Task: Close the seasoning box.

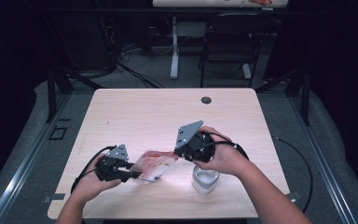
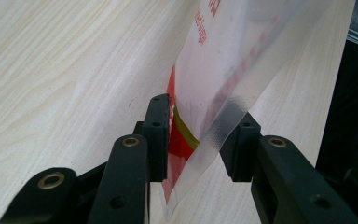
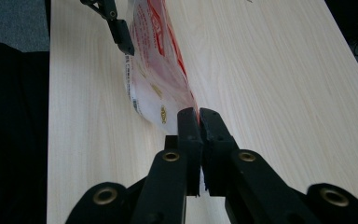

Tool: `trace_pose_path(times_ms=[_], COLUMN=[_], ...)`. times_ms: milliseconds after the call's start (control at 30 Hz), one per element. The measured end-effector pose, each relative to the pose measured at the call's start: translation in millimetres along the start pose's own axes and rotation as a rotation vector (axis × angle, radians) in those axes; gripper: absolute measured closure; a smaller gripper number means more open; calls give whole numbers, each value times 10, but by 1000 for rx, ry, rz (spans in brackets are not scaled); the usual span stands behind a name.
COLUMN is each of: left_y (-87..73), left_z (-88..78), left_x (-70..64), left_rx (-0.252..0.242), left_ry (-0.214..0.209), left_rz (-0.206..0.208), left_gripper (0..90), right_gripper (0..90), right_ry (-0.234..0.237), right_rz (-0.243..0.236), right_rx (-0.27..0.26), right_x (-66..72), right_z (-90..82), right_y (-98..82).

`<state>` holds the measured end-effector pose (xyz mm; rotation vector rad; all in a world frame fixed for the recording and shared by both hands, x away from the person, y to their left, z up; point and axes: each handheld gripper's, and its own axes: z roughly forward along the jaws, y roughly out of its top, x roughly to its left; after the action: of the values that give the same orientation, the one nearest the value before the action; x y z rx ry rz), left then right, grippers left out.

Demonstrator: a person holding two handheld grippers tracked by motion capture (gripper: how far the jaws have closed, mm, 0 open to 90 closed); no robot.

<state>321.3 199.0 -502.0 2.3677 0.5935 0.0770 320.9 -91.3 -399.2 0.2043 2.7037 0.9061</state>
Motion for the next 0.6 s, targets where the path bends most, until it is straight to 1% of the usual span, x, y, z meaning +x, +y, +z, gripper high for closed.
trace_pose_path(times_ms=[33, 67, 100, 133, 167, 400, 433, 467, 533, 567, 600], left_y=[-3, -7, -11, -11, -19, -45, -52, -56, -59, -59, -60], left_z=[-3, -3, -4, -11, -8, -32, -34, -33, -33, -31, -28], left_x=[1, 0, 0, -6, -1, -4, -2, -1, -6, -8, -8], left_rx=[1, 0, 1, 10, 0, 1, 2, -2, 2, 4, 7], left_ry=[1, 3, 2, 18, 1, 8, 9, 8, 18, 16, 16], left_rz=[3, 3, 1, 3, 0, -3, -2, -2, 3, 4, 7], left_gripper=[670, 670, 670, 671, 673, 677, 680, 684, 698, 707, 715], right_gripper=[879, 878, 873, 868, 865, 874, 879, 884, 895, 900, 900], right_ry=[1, 1, 3, 4, 4, 14, 15, 17, 20, 25, 25], right_rz=[0, 11, 3, 1, 8, 6, 9, 2, 6, -2, 3], right_rx=[-2, -13, -6, -8, -16, -25, -29, -28, -35, -30, -33], right_x=[0, 8, 3, 3, 11, 28, 32, 32, 42, 44, 51], right_z=[0, 7, 3, 5, 11, 25, 28, 30, 38, 41, 45], right_y=[3, 4, 13, 19, 25, 80, 85, 94, 104, 117, 120])
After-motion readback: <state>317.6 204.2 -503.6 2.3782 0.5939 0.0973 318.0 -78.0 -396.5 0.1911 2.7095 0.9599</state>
